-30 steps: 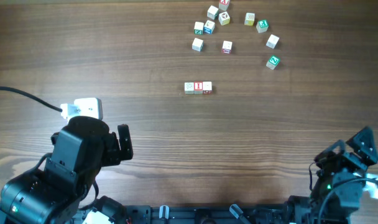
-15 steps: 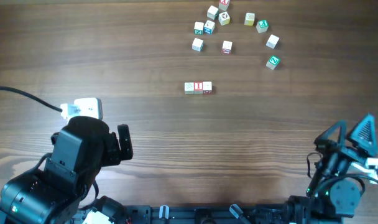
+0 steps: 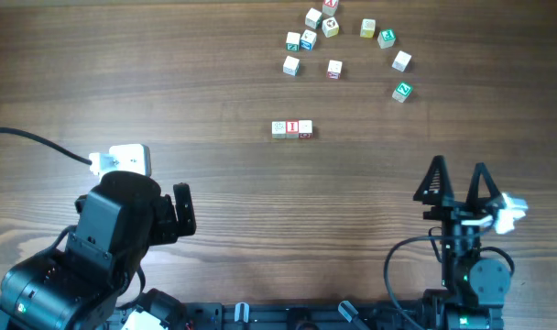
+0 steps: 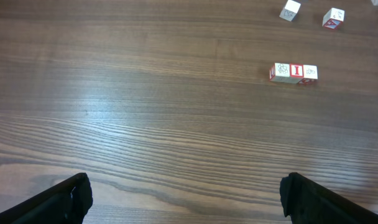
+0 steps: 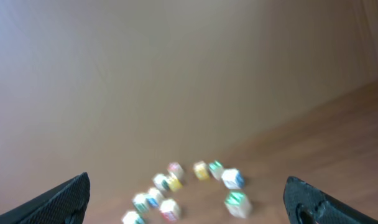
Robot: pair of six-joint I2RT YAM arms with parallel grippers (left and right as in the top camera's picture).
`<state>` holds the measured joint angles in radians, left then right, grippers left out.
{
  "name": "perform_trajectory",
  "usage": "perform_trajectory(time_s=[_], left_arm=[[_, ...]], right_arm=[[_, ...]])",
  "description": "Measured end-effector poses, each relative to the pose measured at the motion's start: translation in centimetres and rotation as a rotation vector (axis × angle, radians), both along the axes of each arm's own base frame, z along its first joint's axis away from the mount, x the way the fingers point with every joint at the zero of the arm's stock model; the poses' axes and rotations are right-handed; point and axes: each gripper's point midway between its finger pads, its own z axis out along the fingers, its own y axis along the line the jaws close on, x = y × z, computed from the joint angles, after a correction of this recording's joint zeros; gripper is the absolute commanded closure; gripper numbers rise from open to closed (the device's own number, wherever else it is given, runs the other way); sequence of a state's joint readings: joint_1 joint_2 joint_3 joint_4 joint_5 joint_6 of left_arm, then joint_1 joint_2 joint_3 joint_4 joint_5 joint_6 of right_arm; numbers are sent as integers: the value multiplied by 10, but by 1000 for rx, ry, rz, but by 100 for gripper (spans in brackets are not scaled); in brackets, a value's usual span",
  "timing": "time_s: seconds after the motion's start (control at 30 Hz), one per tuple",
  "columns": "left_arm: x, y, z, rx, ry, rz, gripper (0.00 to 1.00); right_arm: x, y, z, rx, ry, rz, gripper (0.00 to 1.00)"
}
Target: Form a horizontal line
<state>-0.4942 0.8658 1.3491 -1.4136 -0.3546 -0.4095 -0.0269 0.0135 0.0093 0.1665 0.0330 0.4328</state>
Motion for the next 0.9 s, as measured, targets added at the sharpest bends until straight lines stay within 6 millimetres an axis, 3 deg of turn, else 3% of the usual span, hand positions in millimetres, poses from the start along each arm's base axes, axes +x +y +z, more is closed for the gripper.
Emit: perform_trajectory(time_s=[0.17, 0.4, 0.9], left_arm=[[0, 0, 0, 0, 0, 0, 0], [0, 0, 0, 0, 0, 0, 0], [0, 0, 0, 0, 0, 0, 0]], right_arm=[[3, 2, -42, -152, 176, 0, 0], [4, 4, -42, -243, 178, 7, 0], [4, 4, -42, -252, 179, 6, 0]])
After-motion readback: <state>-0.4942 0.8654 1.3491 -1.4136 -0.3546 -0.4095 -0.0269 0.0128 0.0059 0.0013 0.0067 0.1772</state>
